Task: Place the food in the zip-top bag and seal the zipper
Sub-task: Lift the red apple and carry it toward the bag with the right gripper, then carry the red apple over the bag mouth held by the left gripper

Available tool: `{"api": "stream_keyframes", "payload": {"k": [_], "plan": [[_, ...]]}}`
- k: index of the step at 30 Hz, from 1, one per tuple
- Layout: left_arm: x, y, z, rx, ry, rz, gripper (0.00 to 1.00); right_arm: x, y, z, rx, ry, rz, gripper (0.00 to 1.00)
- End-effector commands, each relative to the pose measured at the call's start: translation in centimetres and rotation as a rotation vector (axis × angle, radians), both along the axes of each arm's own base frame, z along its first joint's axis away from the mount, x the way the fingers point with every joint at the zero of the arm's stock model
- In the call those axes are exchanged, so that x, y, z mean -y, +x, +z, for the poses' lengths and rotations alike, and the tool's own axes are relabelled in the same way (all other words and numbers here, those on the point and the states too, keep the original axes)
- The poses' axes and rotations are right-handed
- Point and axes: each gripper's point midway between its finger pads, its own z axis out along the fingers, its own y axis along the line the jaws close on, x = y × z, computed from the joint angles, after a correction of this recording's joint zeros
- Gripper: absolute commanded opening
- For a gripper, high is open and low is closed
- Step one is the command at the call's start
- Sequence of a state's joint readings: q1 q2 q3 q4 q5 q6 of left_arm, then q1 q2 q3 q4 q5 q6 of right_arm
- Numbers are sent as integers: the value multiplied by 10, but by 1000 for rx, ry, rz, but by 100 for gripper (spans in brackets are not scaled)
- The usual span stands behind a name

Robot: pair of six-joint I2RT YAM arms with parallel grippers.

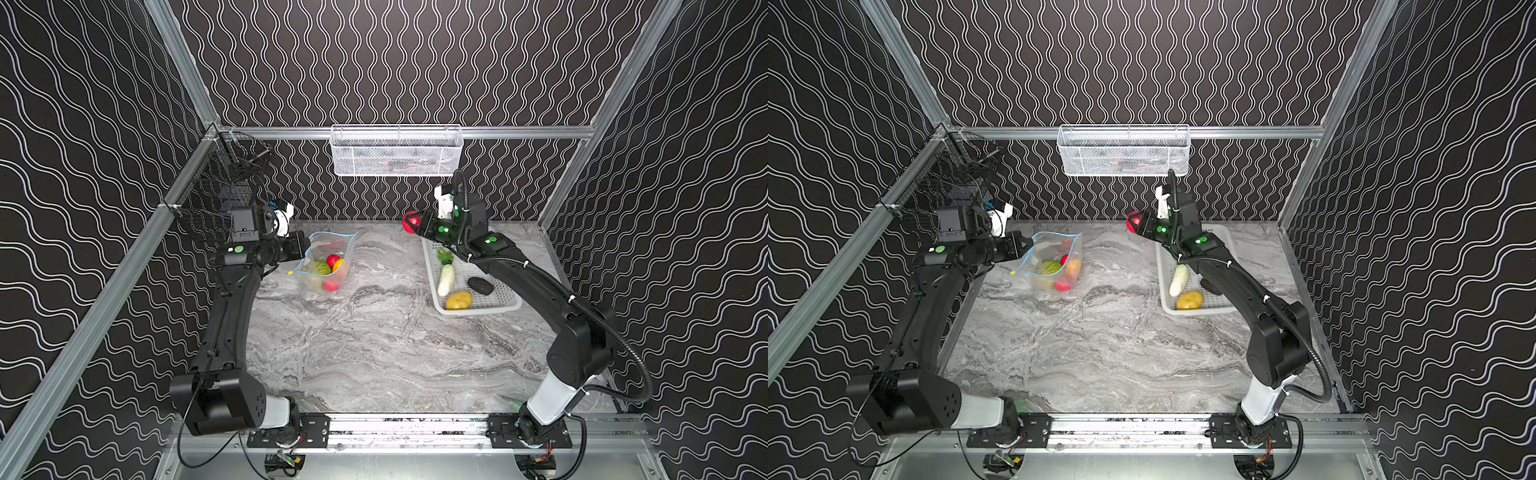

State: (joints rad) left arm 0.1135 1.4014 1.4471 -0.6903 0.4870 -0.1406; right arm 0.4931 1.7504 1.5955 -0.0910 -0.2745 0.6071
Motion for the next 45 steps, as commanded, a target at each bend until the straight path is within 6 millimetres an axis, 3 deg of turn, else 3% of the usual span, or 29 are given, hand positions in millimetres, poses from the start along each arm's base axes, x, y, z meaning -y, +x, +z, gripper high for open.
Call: {"api": "stream_keyframes", "payload": {"k": [1, 18, 31, 38, 40, 45], "plan": [[3, 4, 2, 8, -43, 1, 0, -21, 0, 24, 88, 53, 63, 22], [12, 19, 4, -30, -181, 18, 0, -67, -24, 54, 234, 78, 162, 23], [6, 2, 0, 27, -115, 23, 0, -114, -51, 65, 281, 108, 268, 23], [3, 6, -2, 14, -118, 40, 0, -145, -67, 60, 289, 107, 312, 22], [1, 7, -1, 14, -111, 47, 0, -158, -68, 46, 276, 80, 318, 21], [2, 7, 2, 22, -113, 40, 0, -178, -83, 39, 300, 43, 346, 22]]}}
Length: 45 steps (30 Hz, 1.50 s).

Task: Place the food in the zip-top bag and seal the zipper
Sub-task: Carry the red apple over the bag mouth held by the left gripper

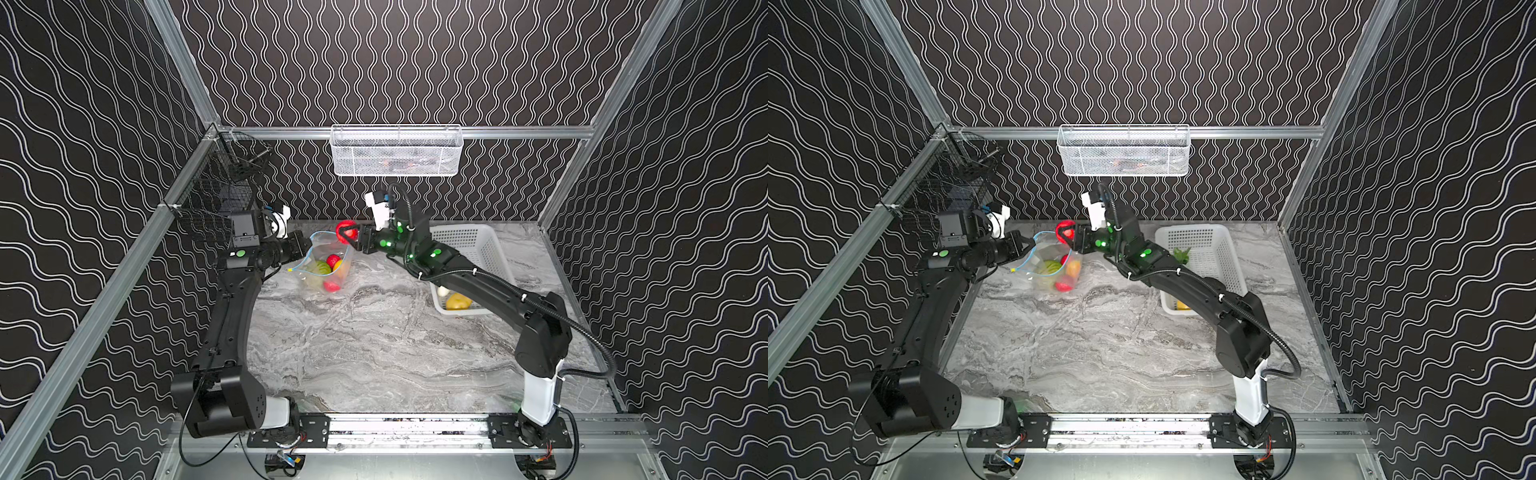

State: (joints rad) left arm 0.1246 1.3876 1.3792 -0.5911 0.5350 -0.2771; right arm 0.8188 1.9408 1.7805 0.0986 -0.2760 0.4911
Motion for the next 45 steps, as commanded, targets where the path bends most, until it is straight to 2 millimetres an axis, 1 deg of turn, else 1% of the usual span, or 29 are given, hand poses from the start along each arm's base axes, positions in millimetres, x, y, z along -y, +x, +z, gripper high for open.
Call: {"api": "stream_keyframes", "payload": {"k": [1, 5, 10, 14, 16, 18, 20, 25, 31, 35, 37, 39, 43, 45], "plan": [[-1, 2, 5, 29, 14, -8, 0, -9, -4, 8, 66, -9, -4, 21], [-1, -1, 6, 36, 12, -5, 0, -20, -7, -6, 79, -68, -15, 22], [-7, -2, 14, 56, 21, 12, 0, -30, -7, -14, 116, -145, -40, 22], [-10, -3, 15, 55, -4, 31, 0, -38, -4, -21, 117, -179, -45, 23], [-17, -3, 13, 51, -29, 69, 0, -45, -5, -32, 101, -190, -17, 23], [-18, -5, 11, 45, -47, 77, 0, -50, -5, -42, 86, -212, -4, 23], [-16, -6, 13, 44, -58, 70, 0, -51, -5, -46, 92, -226, -15, 23], [-12, -8, 26, 69, -70, 52, 0, -53, -3, -52, 84, -234, -49, 23], [-10, -13, 26, 72, -75, 50, 0, -47, 2, -64, 66, -254, -99, 25], [-9, -17, 31, 93, -74, 46, 0, -50, 3, -67, 63, -278, -89, 25], [-9, -18, 31, 94, -73, 43, 0, -53, 2, -68, 62, -284, -75, 27], [-12, -17, 31, 89, -64, 57, 0, -54, -2, -64, 81, -272, -52, 30], [-13, -16, 33, 84, -67, 60, 0, -54, -1, -64, 90, -268, -60, 37], [-12, -15, 36, 89, -78, 53, 0, -54, 2, -65, 95, -288, -68, 45]]}}
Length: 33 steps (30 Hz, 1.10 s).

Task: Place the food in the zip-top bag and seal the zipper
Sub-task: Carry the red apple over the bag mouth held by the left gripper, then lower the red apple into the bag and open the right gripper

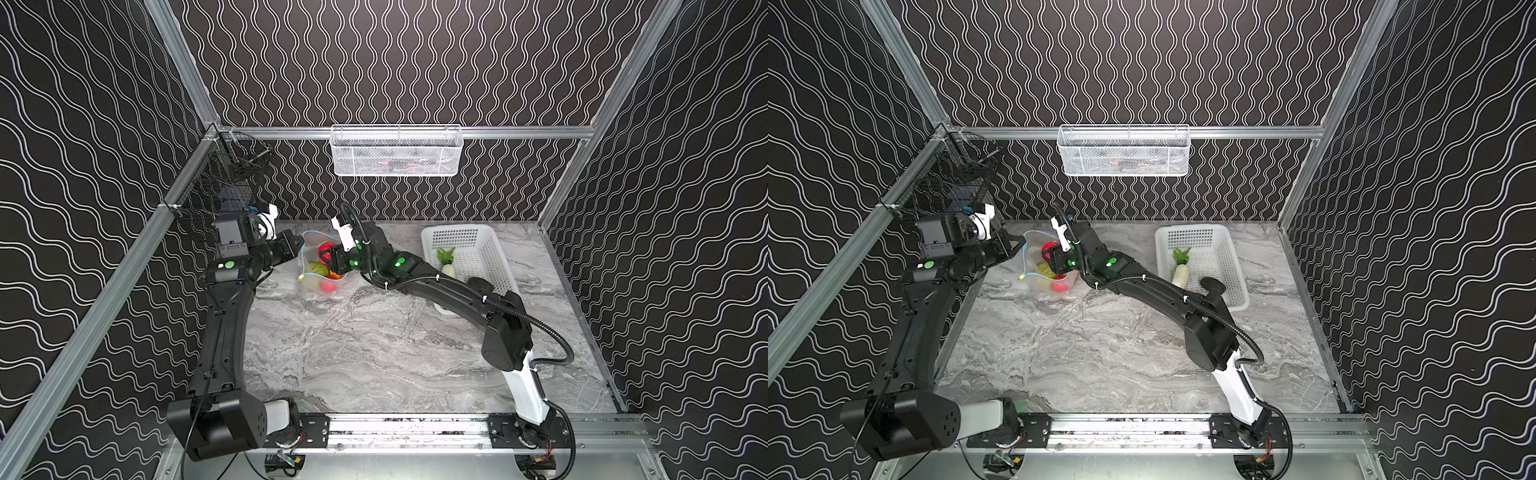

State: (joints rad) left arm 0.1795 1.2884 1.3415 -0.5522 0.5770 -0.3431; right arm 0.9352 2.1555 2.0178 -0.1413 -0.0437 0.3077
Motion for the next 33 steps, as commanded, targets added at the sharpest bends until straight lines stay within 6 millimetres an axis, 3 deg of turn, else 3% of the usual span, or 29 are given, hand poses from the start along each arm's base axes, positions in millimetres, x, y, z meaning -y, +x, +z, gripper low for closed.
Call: {"api": "stream_keyframes", "payload": {"k": [1, 5, 7, 18, 23, 33], "plan": [[1, 2, 8, 13, -20, -1, 0, -1, 3, 9, 35, -6, -1, 47], [0, 3, 8, 12, -15, -2, 0, 3, 3, 18, 63, -1, -9, 59], [-1, 5, 5, 6, -10, 2, 0, 5, 3, 22, 74, 0, -16, 71], [-5, 10, -3, -12, -29, 7, 0, 7, 4, 37, 117, 8, -12, 91], [-4, 14, -2, -15, -40, 0, 0, 6, 7, 45, 124, 7, -14, 99], [-2, 18, -3, -22, -56, -13, 0, 28, 23, 51, 69, 24, -80, 99]]}}
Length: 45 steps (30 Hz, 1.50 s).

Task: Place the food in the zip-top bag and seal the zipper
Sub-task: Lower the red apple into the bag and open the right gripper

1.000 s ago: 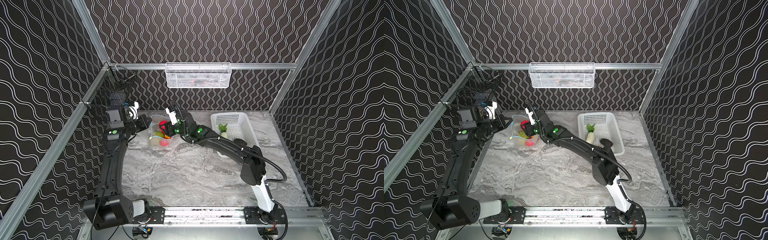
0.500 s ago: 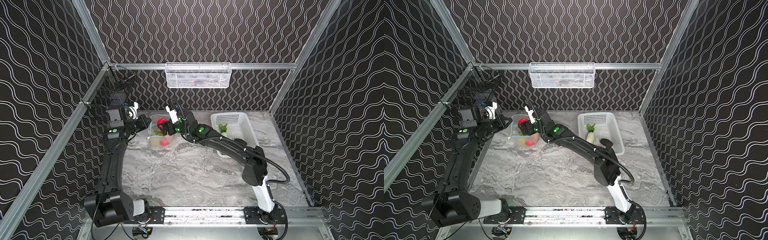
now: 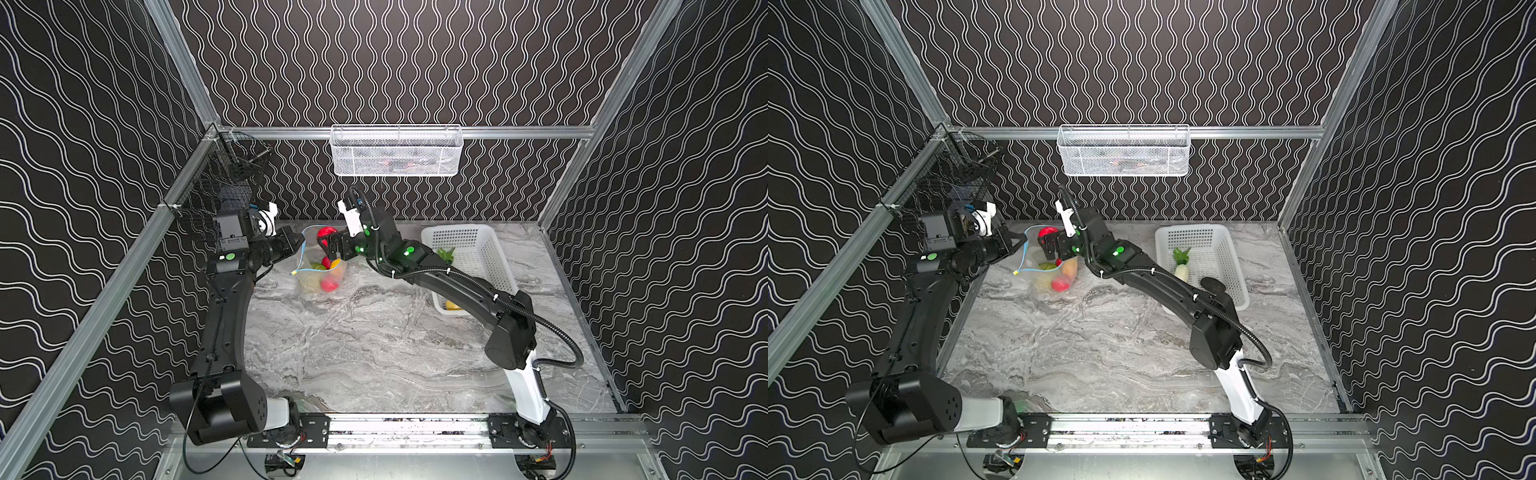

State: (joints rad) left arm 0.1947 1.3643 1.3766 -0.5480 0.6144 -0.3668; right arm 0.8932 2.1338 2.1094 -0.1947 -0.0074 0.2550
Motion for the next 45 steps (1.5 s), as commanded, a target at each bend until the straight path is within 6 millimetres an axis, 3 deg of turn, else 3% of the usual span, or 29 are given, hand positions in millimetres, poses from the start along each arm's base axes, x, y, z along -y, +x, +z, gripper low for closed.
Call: {"api": "stream_keyframes", "payload": {"k": [1, 9, 18, 24, 30, 38, 45], "plan": [[1, 3, 7, 20, -9, -8, 0, 7, -1, 7, -17, 11, -22, 99], [0, 4, 7, 15, -1, -4, 0, 18, -3, 8, -17, 7, -45, 99], [1, 4, 10, 18, -9, -10, 0, -1, 3, -30, -112, -5, -13, 99], [1, 1, 12, 31, -4, -9, 0, 1, 15, -49, -188, 25, 15, 99], [-3, 2, 13, 36, -29, 1, 0, 31, 23, -61, -242, 74, 23, 99], [-12, 4, 10, 39, -6, 26, 0, 69, 21, -57, -241, 140, 60, 99], [-18, 4, 9, 39, -15, 38, 0, 89, 25, -48, -219, 150, 56, 99]]}}
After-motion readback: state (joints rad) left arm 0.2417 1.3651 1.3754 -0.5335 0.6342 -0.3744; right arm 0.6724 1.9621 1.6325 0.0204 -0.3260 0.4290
